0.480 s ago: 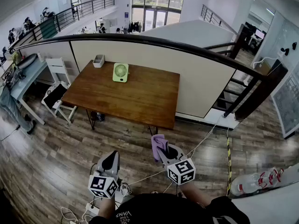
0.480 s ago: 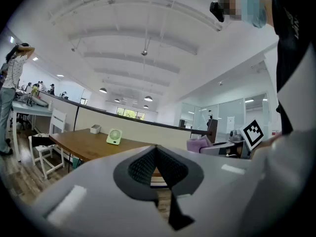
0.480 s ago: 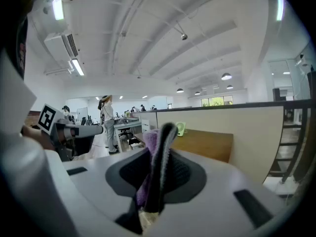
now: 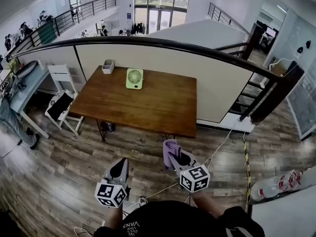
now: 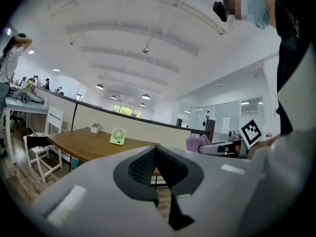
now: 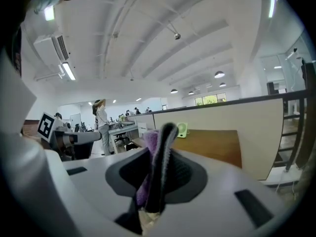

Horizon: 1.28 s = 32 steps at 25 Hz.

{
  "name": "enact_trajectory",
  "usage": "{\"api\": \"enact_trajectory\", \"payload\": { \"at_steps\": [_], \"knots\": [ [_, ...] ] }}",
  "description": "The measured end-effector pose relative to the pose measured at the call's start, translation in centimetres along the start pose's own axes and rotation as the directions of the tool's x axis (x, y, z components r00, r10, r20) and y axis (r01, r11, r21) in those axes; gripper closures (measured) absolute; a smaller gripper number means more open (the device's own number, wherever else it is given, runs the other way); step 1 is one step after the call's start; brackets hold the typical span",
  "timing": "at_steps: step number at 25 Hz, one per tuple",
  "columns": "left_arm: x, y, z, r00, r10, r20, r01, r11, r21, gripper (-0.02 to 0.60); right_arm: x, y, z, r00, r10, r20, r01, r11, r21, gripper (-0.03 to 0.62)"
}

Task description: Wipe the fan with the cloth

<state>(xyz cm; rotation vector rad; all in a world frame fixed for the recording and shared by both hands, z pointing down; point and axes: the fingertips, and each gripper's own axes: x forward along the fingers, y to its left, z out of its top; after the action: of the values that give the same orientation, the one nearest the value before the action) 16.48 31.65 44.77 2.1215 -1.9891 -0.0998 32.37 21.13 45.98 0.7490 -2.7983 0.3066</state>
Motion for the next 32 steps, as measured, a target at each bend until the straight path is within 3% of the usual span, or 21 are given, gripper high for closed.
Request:
{"api": "enact_trajectory", "payload": {
  "at_steps": [7, 16, 32],
  "knots": [
    [-1.1, 5.1, 0.4, 0.998, -0.061, -0.030, 0.062, 0.998, 0.016, 0.569, 3.2, 4.0, 0.0, 0.999, -0.043, 0.015, 0.042, 0.998, 0.050, 0.502],
    [0.1, 9.7, -0.1, 0.997, -0.056, -0.045, 0.055, 0.998, -0.033, 0.569, 7.5, 4.6, -0.3, 0.998, -0.041, -0.047, 0.044, 0.997, 0.056, 0.502],
    [11.5, 17.5, 4.4, 0.998, 0.052, -0.018, -0.052, 0.999, 0.000, 0.571, 20.5, -3.8, 4.5, 0.998, 0.043, -0.035, -0.042, 0.998, 0.038, 0.502]
  ]
}}
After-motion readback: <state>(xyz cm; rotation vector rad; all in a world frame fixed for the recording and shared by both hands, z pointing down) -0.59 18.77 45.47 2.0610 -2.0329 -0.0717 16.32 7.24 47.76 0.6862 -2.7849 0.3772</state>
